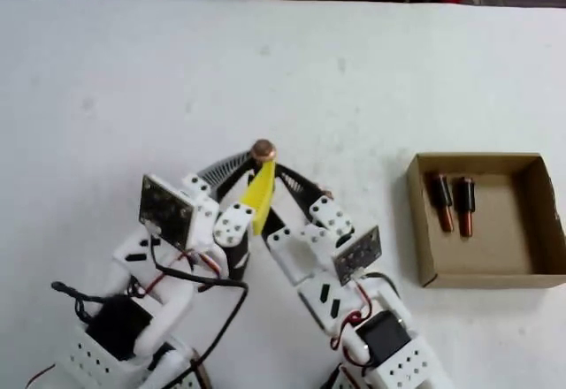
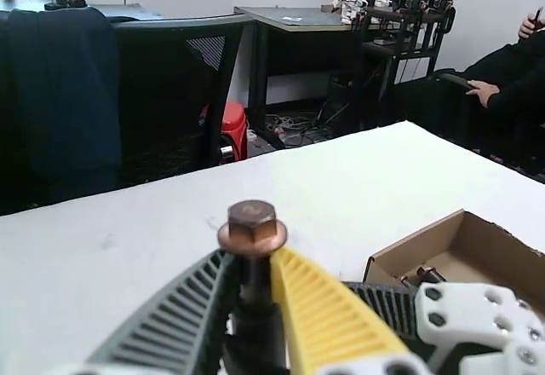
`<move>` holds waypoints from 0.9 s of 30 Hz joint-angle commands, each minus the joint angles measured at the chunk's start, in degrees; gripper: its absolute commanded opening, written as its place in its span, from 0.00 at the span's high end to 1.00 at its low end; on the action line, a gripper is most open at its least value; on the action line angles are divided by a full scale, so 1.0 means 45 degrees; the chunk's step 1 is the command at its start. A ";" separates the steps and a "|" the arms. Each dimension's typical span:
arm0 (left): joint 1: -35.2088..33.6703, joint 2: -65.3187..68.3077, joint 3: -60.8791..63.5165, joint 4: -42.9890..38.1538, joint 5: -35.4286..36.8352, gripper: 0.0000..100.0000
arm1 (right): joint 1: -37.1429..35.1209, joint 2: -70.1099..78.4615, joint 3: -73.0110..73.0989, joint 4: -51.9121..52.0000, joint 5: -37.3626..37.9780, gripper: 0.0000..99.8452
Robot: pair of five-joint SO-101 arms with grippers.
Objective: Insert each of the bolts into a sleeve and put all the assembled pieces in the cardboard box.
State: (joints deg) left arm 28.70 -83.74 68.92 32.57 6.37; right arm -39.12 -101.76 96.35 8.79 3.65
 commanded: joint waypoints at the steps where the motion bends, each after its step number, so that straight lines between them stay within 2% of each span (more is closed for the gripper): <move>1: -0.0166 -0.0244 -0.0137 -0.0039 0.0000 0.97 | 0.0010 -0.0303 0.0098 -0.0361 0.0195 0.98; 5: -0.0166 -0.0244 -0.0039 0.0078 -0.1426 0.87 | 0.0010 -0.0303 0.0098 -0.0361 0.0195 0.98; 9: -0.0166 -0.0244 -0.0039 0.0078 -0.1328 0.76 | 0.0010 -0.0303 0.0098 -0.0342 0.0195 0.98; 18: -0.1553 -0.0244 -0.0078 0.0000 -0.1328 0.76 | 0.0029 -0.0303 0.0098 -0.0342 0.0195 0.98; 27: -0.2022 -0.0264 -0.0547 0.0039 -0.1348 0.76 | 0.0049 -0.0303 0.0098 -0.0322 0.0195 0.98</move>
State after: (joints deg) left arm 21.67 -84.09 69.01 32.57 0.40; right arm -39.30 -101.85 96.35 8.79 3.82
